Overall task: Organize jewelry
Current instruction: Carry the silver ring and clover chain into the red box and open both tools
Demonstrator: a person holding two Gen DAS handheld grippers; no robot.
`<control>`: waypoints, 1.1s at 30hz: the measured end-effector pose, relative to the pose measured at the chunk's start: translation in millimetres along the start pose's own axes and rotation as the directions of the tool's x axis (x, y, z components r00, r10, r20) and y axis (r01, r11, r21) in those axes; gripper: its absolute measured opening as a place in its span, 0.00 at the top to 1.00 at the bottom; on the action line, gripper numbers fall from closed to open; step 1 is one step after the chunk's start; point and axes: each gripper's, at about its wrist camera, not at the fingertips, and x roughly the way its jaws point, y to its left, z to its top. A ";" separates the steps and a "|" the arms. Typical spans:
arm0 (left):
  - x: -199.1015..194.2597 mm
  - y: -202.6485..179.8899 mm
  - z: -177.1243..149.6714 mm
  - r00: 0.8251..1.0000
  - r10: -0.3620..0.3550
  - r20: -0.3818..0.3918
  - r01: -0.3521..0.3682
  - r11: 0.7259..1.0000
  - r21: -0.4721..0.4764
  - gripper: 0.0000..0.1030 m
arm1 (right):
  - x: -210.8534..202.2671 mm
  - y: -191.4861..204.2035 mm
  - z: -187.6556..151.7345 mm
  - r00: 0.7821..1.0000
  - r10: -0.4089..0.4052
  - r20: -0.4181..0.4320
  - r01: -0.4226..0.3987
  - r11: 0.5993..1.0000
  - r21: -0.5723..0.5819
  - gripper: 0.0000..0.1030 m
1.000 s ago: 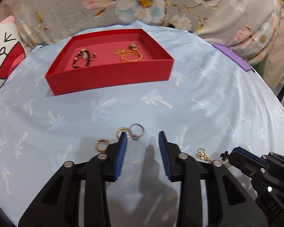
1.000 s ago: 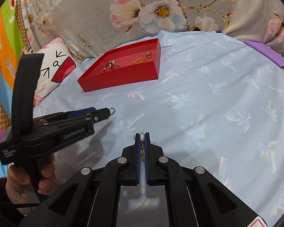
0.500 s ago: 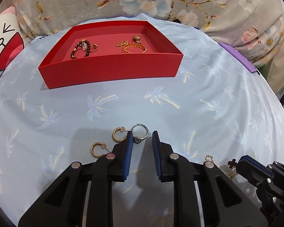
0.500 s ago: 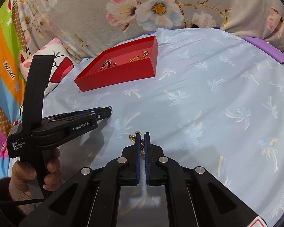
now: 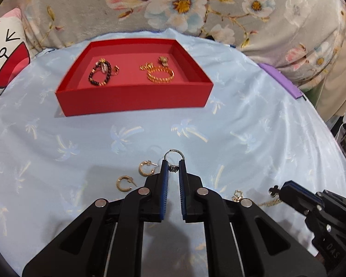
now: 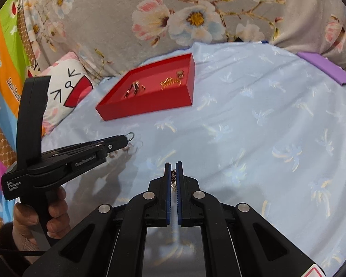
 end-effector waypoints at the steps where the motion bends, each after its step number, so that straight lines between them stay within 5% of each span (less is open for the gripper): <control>1: -8.8 3.1 4.4 1.000 -0.004 0.009 0.004 1.000 -0.007 0.92 | -4.7 1.7 5.4 1.000 0.002 0.012 -0.002 1.000 -0.005 0.97; 8: -66.0 30.4 39.2 0.995 0.031 0.099 -0.030 0.999 -0.018 0.92 | -40.1 22.1 61.3 0.993 0.010 0.120 0.000 0.996 -0.086 0.97; 15: -87.4 61.9 83.1 0.984 0.068 0.162 -0.063 0.997 -0.037 0.92 | -33.4 49.6 123.7 0.982 0.044 0.183 -0.015 0.988 -0.154 0.97; 24: -38.9 83.3 142.2 0.988 0.067 0.138 -0.058 0.996 -0.070 0.92 | 51.4 67.2 203.1 0.984 0.119 0.132 -0.105 0.989 -0.109 0.97; 33: 43.9 97.9 145.4 0.999 0.041 -0.016 -0.042 0.992 -0.117 0.92 | 152.9 74.9 192.3 0.993 0.117 -0.030 -0.120 0.989 -0.088 0.97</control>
